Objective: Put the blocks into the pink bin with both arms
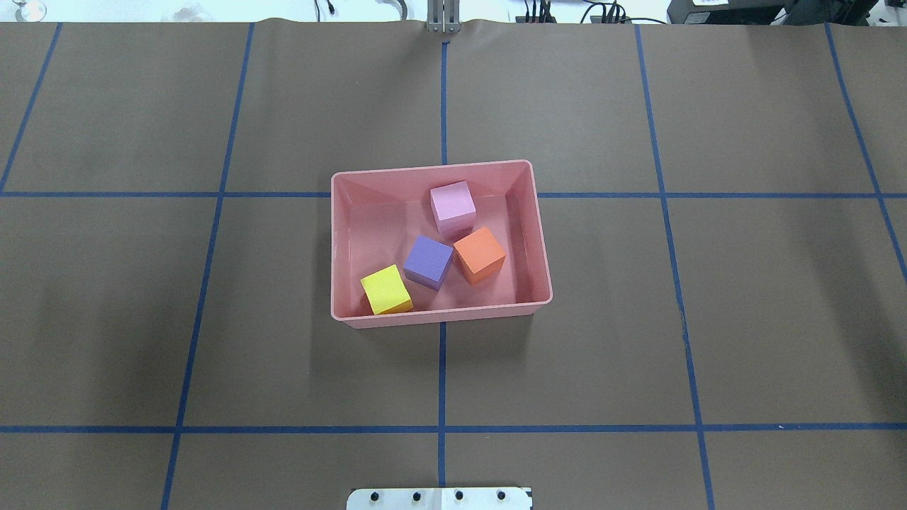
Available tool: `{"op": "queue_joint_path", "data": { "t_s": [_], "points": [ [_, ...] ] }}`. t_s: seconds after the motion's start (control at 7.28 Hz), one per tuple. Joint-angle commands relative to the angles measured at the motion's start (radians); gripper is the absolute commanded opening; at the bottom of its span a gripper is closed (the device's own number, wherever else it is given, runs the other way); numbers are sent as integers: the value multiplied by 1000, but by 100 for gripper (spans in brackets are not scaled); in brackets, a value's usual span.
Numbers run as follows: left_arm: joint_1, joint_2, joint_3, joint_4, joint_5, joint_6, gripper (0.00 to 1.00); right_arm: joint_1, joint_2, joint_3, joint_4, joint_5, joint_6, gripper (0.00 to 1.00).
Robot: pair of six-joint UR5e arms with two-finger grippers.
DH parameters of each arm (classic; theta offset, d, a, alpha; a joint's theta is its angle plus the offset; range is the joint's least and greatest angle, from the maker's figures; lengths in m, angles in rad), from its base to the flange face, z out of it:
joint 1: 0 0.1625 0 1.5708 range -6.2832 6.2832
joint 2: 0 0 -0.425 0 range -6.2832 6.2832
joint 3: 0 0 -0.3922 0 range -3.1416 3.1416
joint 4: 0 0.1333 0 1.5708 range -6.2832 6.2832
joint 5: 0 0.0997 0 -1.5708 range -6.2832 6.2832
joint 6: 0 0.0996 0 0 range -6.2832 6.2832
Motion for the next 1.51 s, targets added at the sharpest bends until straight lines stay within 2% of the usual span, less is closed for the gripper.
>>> {"op": "queue_joint_path", "data": {
  "t_s": [0.0,0.82,1.37],
  "points": [
    [0,0,10,-4,-5,-1,100,1,-3,-4,-1,-2,2,100],
    [-2,0,-41,-4,-4,-1,100,1,0,-26,5,8,8,100],
    [1,-1,-12,-7,-1,5,100,1,10,-34,5,8,9,100]
  ]
}}
